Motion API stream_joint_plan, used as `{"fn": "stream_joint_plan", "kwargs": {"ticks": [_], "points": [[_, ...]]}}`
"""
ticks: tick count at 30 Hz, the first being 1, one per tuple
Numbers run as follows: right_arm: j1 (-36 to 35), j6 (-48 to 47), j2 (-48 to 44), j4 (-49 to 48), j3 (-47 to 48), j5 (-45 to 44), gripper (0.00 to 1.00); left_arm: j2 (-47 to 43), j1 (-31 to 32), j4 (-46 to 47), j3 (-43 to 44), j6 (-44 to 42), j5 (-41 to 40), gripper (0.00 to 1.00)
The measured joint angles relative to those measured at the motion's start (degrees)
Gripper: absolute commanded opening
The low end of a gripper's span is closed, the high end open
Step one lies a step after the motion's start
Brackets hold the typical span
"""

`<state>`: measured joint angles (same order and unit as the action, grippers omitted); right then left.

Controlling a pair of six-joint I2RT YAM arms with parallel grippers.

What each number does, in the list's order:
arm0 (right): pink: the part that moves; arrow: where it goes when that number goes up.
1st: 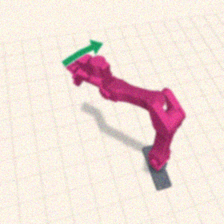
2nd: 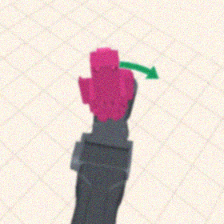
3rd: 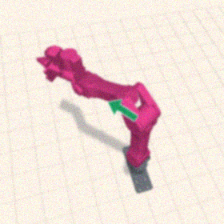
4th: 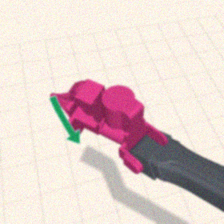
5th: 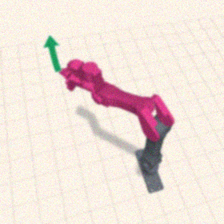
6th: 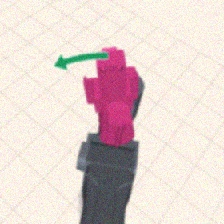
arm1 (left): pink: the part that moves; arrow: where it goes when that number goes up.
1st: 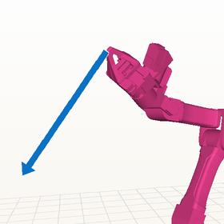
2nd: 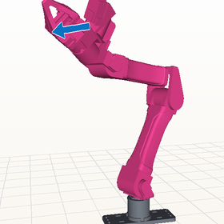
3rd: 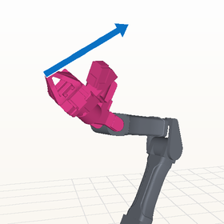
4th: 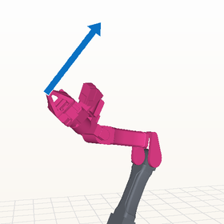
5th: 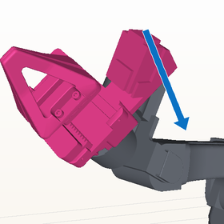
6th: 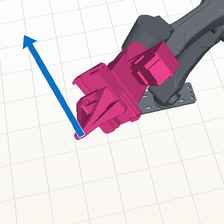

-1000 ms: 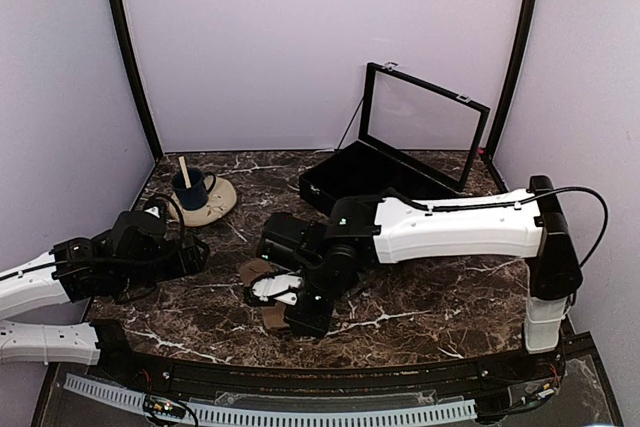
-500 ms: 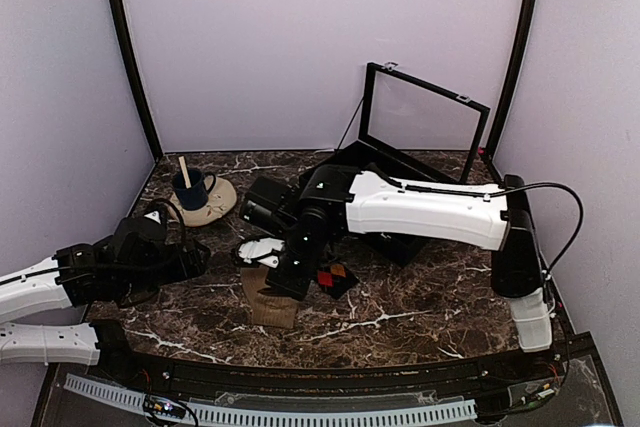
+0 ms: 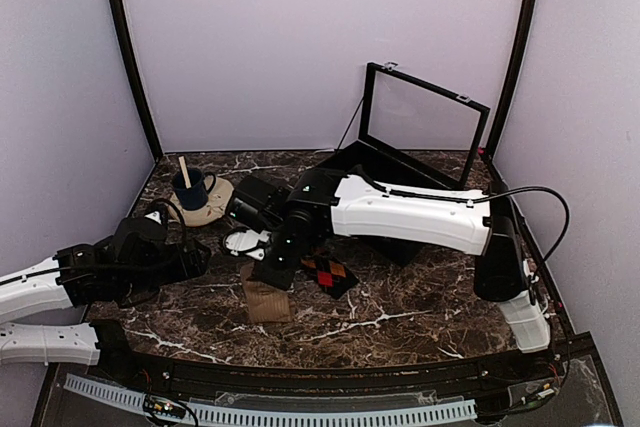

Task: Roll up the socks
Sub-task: Fold the sock at the center of the board.

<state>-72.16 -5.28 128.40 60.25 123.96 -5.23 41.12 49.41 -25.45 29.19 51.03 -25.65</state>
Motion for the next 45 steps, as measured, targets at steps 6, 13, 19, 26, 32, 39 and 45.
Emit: {"fn": "stream_joint_plan", "kwargs": {"ticks": [6, 13, 19, 26, 32, 39, 45], "points": [[0.00, -0.66, 0.00, -3.69, -0.13, -2.80, 0.00, -0.35, 0.00, -0.11, -0.11, 0.00, 1.05, 0.87], [0.02, -2.19, 0.02, -9.46, -2.78, -5.81, 0.00, -0.33, 0.00, -0.66, -0.13, 0.00, 2.16, 0.86], [0.50, -3.48, 0.61, -13.49, -4.31, -7.41, 0.00, -0.33, 0.00, -0.74, -0.61, -0.72, 3.45, 0.86], [2.25, -5.11, 2.03, -16.46, -4.52, -7.93, 0.00, 0.70, 0.00, 2.10, -1.57, -2.64, 5.55, 0.86], [3.37, -6.54, 2.71, -17.64, -4.50, -8.76, 0.00, 2.99, 0.00, 4.98, -2.32, -4.11, 7.34, 0.86], [3.61, -8.79, 3.19, -17.46, -1.68, -10.69, 0.00, 4.66, 0.00, 8.57, -3.48, -5.51, 8.66, 0.86], [3.87, -10.58, 3.72, -18.01, 0.52, -11.65, 0.00, 8.04, 0.00, 11.37, -3.52, -6.84, 9.64, 0.86]]}}
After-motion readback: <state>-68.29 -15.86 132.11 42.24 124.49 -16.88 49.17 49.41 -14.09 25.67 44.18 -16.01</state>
